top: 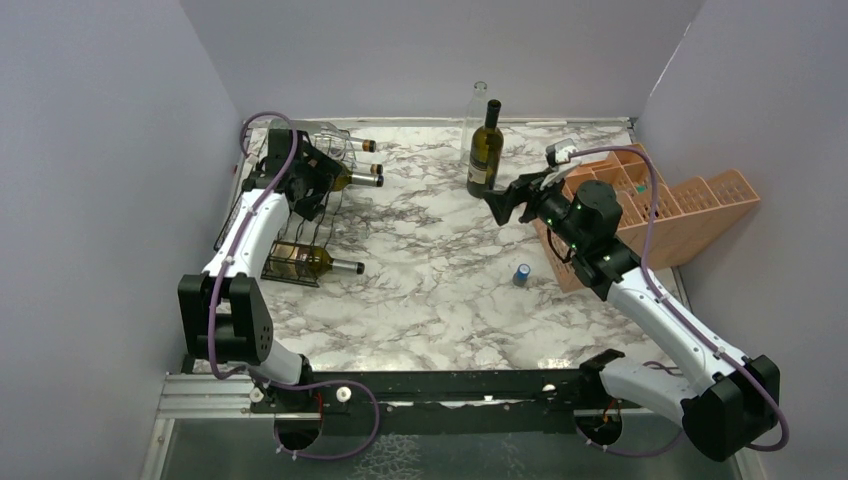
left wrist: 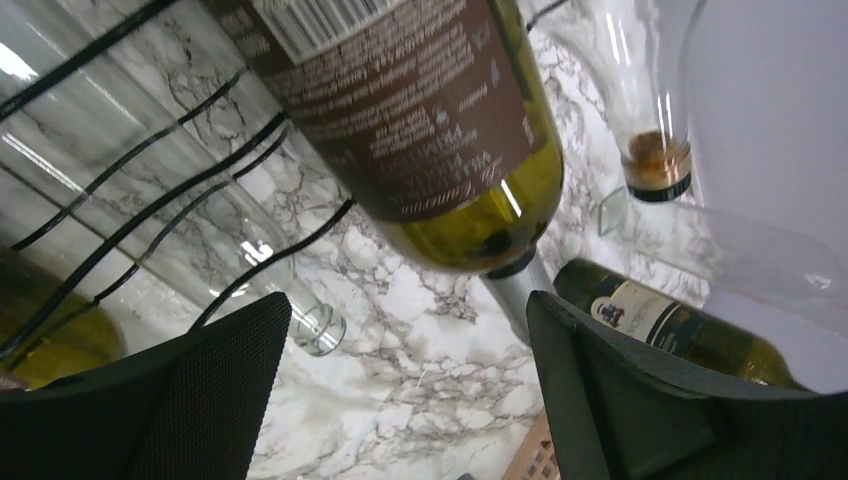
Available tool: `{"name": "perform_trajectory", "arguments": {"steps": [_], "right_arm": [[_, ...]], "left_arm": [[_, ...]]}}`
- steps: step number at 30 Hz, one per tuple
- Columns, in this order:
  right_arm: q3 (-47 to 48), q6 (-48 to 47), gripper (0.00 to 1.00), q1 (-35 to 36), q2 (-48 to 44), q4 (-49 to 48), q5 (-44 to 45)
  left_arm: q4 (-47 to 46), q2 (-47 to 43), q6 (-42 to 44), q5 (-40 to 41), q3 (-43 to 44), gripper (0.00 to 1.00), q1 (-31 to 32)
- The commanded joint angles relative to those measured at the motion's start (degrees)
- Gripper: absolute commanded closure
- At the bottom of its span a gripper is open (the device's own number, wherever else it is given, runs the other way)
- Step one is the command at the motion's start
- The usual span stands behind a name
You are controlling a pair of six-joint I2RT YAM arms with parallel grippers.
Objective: Take the wine bottle off the wine rack
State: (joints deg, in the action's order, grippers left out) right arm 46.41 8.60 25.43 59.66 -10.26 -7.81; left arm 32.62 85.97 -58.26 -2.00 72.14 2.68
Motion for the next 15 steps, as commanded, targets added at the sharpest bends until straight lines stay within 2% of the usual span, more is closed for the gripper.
{"name": "perform_trajectory", "arguments": {"steps": [1,6,9,15], "right_arm": [[-1.08,-4.07,0.0,-0.21,-1.67,-0.72,-7.26],[-3.52,-3.81,0.01,-0.21,-4.31,-3.53,-5.86],[-3.88,-3.91,0.01,-0.21,-5.03,-3.84,-6.25],[-4.2,-4.17,0.0,-0.25,-6.13,-3.95,-7.11]], "left_arm": [[-3.45,1.93,-4.46,1.3,4.72,0.07,-1.26],[-3.69,4.03,-7.85,-0.45,4.22,0.04,-1.35],[-4.37,4.54,-13.54,-1.64,1.61,0.04,-1.36],[-7.68,5.27,-15.42,1.36,1.82,0.04,-1.31]]}}
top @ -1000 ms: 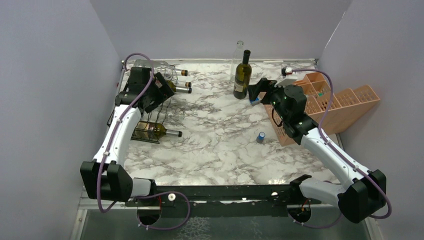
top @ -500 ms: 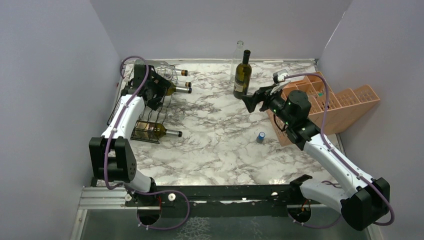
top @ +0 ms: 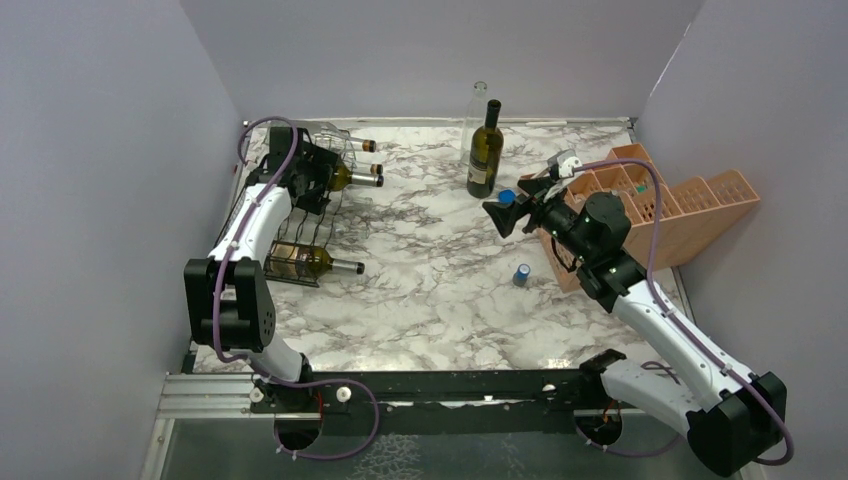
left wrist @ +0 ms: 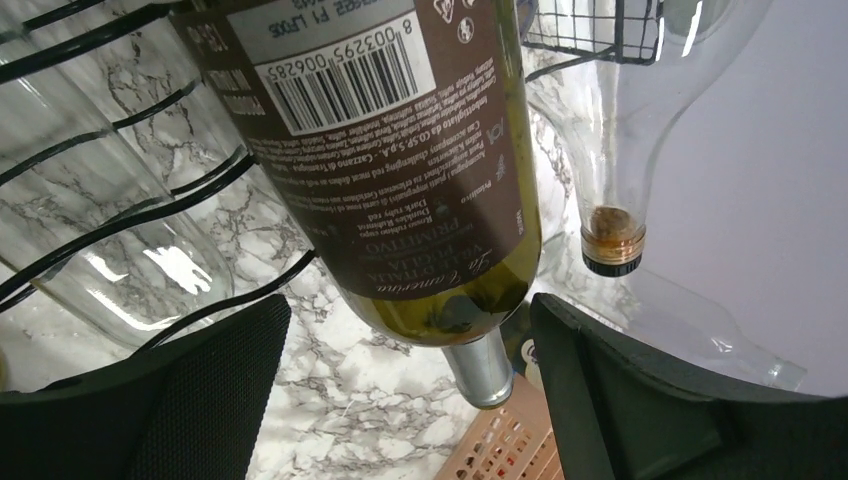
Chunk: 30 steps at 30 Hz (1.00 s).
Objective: Take the wine bottle off the wine rack
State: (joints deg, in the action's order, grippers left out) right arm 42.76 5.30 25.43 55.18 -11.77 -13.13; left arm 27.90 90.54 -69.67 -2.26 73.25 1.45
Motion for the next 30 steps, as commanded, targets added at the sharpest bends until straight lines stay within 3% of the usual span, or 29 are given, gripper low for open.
{"name": "perform_trajectory", "arguments": {"steps": [1,6,17,24,30], "right_arm": [[-0.72,-0.84,0.01,-0.21,-1.77,-2.54,-1.81],[-1.05,-0.58,0.01,-0.21,-2.75,-2.46,-2.74],[-0.66,-0.29,0.01,-0.21,-3.38,-2.04,-2.0],[-0.91,-0.2,0.01,-0.21,-4.26,-1.74,-2.0],[-0.89,-0.29,0.01,-0.23,-4.82,-1.44,-1.81]], "left_arm": [[-3.01,0.81,-3.94,2.05,0.94,0.05,-0.15],[-3.32,0.34,-3.71,4.5,0.96,0.07,-0.13],[-4.38,2.49,-3.27,6.87,2.2,0.01,-0.13],[-6.83,3.3,-2.74,8.5,1.9,0.08,-0.14],[-6.91,4.31,-3.16,9.67,2.0,0.04,-0.14]]}}
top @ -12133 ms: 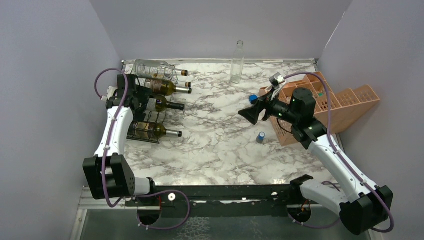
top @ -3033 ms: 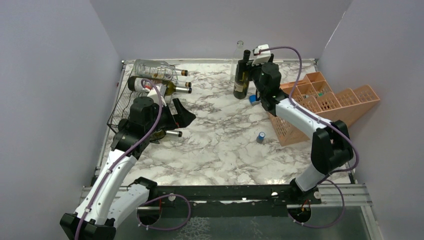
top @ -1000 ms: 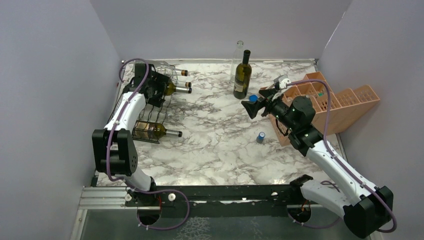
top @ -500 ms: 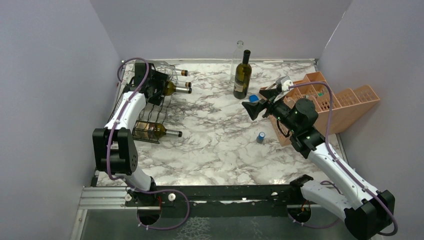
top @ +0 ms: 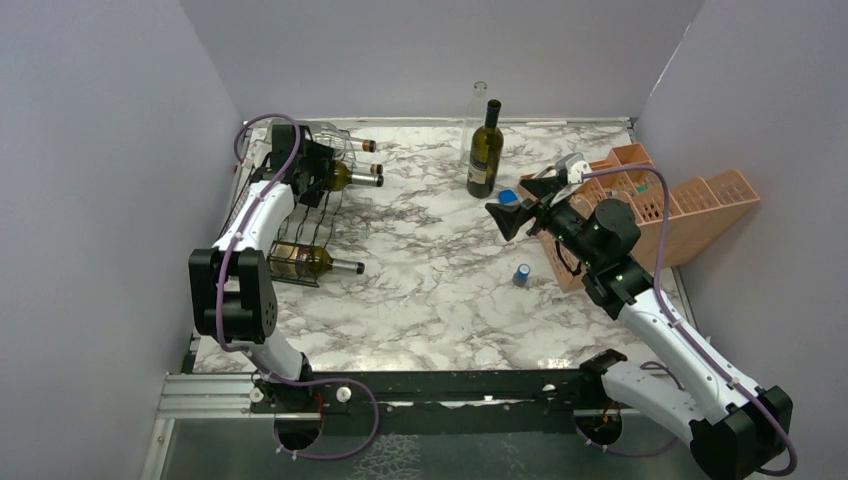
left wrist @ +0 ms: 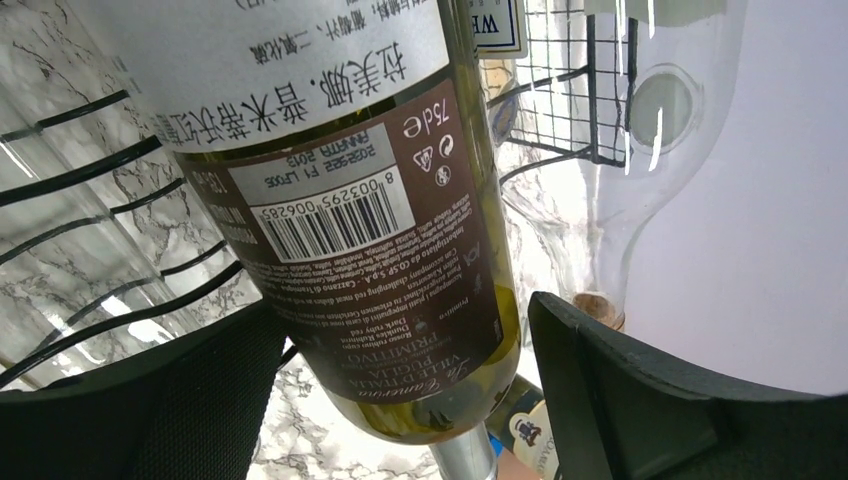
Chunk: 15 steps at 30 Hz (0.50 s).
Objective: Take the wine bottle off the wine rack
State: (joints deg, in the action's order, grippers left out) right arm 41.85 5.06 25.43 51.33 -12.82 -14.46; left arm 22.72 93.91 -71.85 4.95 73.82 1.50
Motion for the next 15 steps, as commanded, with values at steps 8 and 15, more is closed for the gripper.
{"name": "perform_trajectory", "arguments": {"steps": [8,15], "right_arm": [[0.0,0.12,0.01,-0.21,-1.1,-0.04,-0.64],[0.14,0.43,0.01,-0.25,-0.77,0.24,-1.32]], "left_arm": [[-3.51,2.19,-0.9,3.99,0.47,0.04,-0.26],[-3.96,3.2,-1.18,3.35,0.24,0.03,-0.34]]}}
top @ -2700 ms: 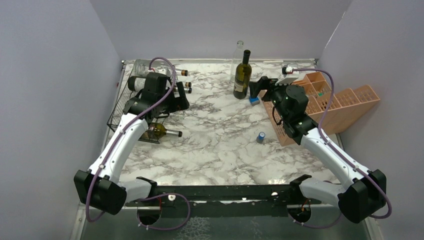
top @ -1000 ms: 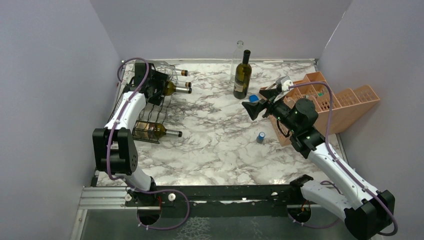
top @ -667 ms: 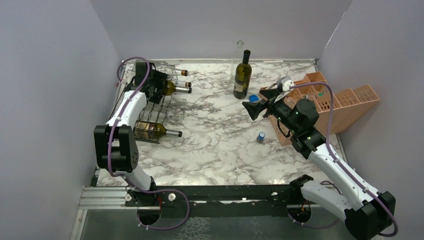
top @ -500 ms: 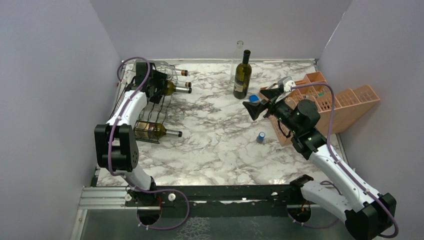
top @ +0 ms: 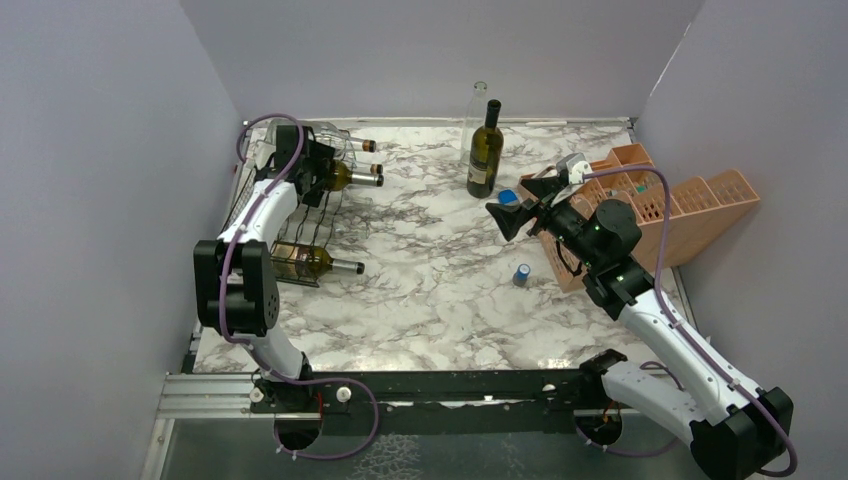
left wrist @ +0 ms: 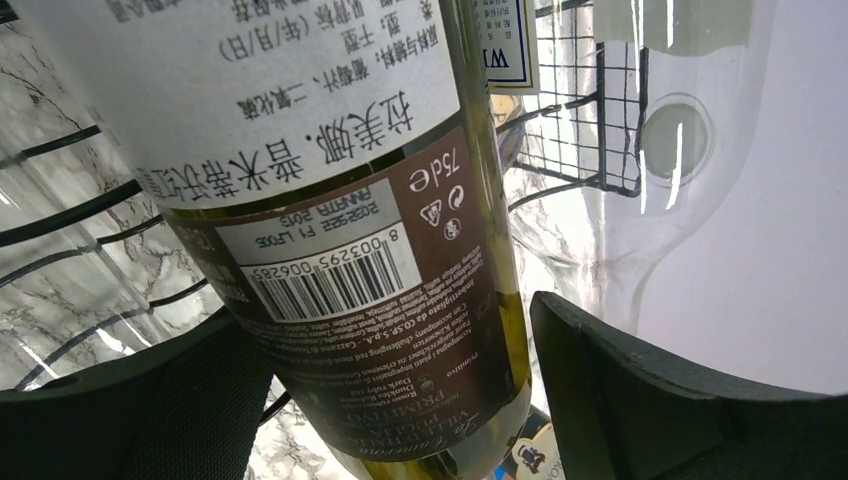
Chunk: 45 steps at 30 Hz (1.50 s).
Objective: Take the wine bottle off the wine rack
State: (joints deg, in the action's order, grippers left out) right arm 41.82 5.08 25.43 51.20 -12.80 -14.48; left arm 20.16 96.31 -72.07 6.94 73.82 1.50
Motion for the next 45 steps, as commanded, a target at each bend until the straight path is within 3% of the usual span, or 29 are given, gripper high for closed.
{"name": "perform_trajectory", "arguments": {"steps": [1,10,27,33,45], "right_arm": [[0.17,0.57,0.01,-0.21,-0.6,0.21,-1.46],[-0.13,0.72,0.01,-0.21,-2.32,0.66,-2.67],[0.75,0.19,0.01,-0.21,0.56,1.43,-5.01],[0.02,2.4,0.0,-0.22,-0.26,1.07,-0.43],[1.11,3.19,0.0,-0.21,-0.31,2.86,-1.03]], "left_arm": [[-1.56,1.93,-0.96,1.21,0.0,0.04,-0.43],[-5.99,1.51,-0.92,-0.67,-4.83,0.16,-1.24],[-13.85,-17.29,0.37,-3.51,-18.73,0.42,-1.93],[-16.34,-23.39,3.57,-9.01,-21.32,0.42,-1.93],[-13.1,-38.93,4.96,-9.83,-26.5,0.48,-2.02]]}}
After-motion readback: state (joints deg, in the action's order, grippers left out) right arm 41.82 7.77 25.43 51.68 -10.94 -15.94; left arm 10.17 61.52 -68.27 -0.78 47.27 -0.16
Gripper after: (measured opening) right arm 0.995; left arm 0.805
